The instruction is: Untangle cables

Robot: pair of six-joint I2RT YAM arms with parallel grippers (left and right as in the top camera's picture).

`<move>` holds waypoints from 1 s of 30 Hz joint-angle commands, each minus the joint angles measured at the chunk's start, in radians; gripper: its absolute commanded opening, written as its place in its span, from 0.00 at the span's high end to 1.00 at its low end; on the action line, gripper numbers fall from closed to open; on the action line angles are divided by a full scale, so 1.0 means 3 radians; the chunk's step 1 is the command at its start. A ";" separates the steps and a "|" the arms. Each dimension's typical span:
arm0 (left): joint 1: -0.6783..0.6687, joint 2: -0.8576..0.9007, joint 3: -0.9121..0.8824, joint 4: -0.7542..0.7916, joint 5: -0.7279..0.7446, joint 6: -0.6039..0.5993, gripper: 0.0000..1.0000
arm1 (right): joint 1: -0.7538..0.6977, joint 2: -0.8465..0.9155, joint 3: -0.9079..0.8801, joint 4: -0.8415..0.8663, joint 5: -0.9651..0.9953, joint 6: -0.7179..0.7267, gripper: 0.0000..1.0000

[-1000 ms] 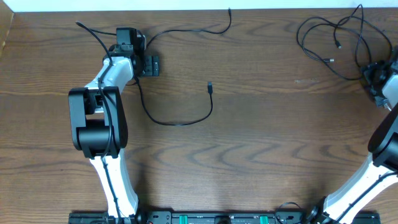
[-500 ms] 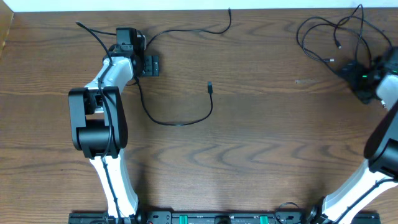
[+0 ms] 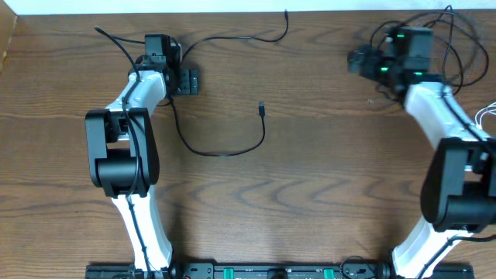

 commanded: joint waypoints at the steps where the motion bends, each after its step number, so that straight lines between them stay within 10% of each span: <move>1: 0.0010 0.0187 -0.0123 -0.0074 0.0057 0.0006 0.08 | 0.0244 0.0052 0.0006 0.0084 0.0643 0.0045 0.01; 30: 0.0010 0.0187 -0.0123 -0.0086 0.0056 0.0006 0.08 | 0.0440 0.0999 0.0005 0.0593 0.1680 0.0015 0.01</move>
